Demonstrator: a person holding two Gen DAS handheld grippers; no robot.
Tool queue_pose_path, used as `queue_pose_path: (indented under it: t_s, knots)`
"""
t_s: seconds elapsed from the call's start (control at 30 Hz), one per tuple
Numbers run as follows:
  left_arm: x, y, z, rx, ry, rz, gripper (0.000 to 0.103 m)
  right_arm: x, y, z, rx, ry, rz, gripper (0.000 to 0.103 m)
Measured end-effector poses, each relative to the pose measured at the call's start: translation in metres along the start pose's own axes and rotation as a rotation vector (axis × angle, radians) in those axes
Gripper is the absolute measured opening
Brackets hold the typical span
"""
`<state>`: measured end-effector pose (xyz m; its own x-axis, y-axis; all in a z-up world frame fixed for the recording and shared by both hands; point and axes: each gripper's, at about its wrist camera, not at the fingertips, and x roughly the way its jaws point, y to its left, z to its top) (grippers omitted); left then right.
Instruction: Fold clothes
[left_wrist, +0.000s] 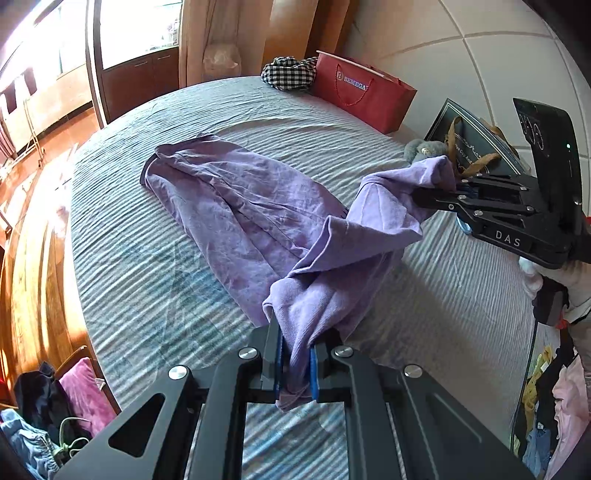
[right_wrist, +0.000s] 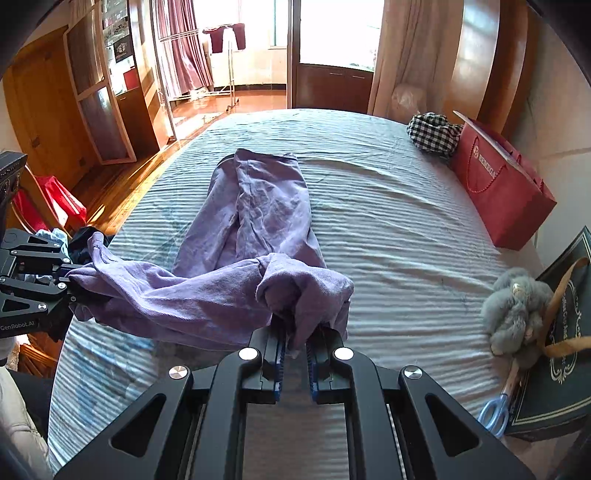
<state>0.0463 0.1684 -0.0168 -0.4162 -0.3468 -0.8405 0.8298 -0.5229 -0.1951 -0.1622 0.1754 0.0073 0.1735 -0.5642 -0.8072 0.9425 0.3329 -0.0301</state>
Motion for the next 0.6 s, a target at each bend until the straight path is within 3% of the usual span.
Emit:
queue_pose_path:
  t_s: [0.27, 0.4, 0.47, 0.5, 0.53, 0.57, 0.6]
  knots:
    - [0.046, 0.117, 0.086, -0.003, 0.033, -0.060, 0.009, 0.086, 0.001, 0.124, -0.001, -0.007, -0.020, 0.010]
    - [0.083, 0.169, 0.128, 0.007, 0.113, -0.087, 0.010, 0.156, -0.011, 0.176, 0.048, 0.060, 0.022, 0.010]
    - [0.101, 0.180, 0.142, 0.060, 0.175, -0.110, 0.029, 0.187, -0.018, 0.188, 0.094, 0.102, 0.038, 0.015]
    - [0.105, 0.183, 0.147, 0.096, 0.186, -0.106, 0.061, 0.200, -0.021, 0.192, 0.117, 0.126, 0.048, 0.036]
    - [0.105, 0.185, 0.151, 0.127, 0.174, -0.111, 0.080, 0.204, -0.024, 0.193, 0.139, 0.133, 0.042, 0.049]
    - [0.102, 0.187, 0.156, 0.156, 0.163, -0.119, 0.080, 0.208, -0.027, 0.193, 0.162, 0.138, 0.034, 0.061]
    - [0.098, 0.189, 0.161, 0.180, 0.154, -0.129, 0.080, 0.203, -0.031, 0.190, 0.197, 0.131, 0.033, 0.060]
